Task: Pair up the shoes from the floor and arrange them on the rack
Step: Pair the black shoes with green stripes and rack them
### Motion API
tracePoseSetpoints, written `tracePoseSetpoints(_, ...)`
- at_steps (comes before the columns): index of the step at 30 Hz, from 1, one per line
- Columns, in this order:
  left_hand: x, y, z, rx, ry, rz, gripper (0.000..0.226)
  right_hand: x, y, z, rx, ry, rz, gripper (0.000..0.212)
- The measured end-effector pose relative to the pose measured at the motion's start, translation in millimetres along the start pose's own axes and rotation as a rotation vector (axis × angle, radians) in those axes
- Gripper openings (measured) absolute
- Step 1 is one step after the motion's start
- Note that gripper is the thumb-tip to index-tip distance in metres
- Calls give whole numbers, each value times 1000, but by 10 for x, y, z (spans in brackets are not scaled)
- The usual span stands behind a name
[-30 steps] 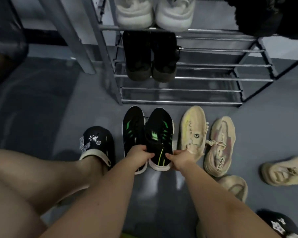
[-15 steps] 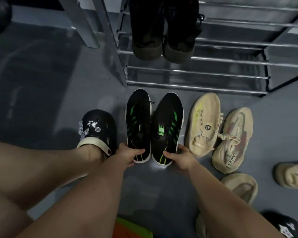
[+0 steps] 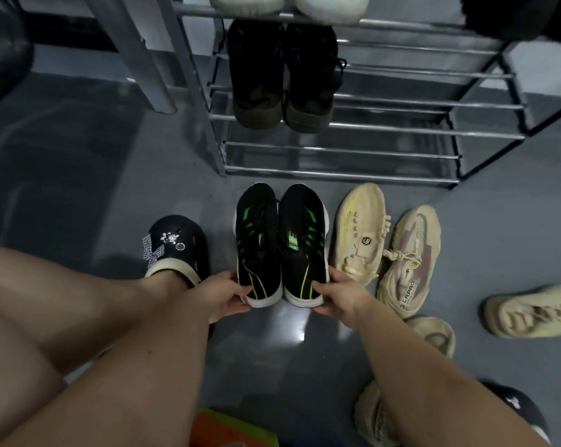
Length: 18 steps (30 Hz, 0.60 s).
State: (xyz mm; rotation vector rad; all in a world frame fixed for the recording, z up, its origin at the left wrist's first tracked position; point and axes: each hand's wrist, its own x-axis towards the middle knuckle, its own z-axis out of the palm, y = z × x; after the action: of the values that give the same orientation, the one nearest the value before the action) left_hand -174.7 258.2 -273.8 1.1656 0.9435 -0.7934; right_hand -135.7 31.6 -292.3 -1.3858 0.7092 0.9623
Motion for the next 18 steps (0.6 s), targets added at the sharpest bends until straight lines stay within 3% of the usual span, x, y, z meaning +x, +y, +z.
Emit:
tracePoseSetpoints(8, -368, 26, 231, -8, -79, 57, 49, -592, -21, -244, 148, -51, -45, 32)
tracePoseSetpoints(18, -698, 294, 866, 209, -223, 184, 51, -1264, 62, -734, 279, 42, -163, 40)
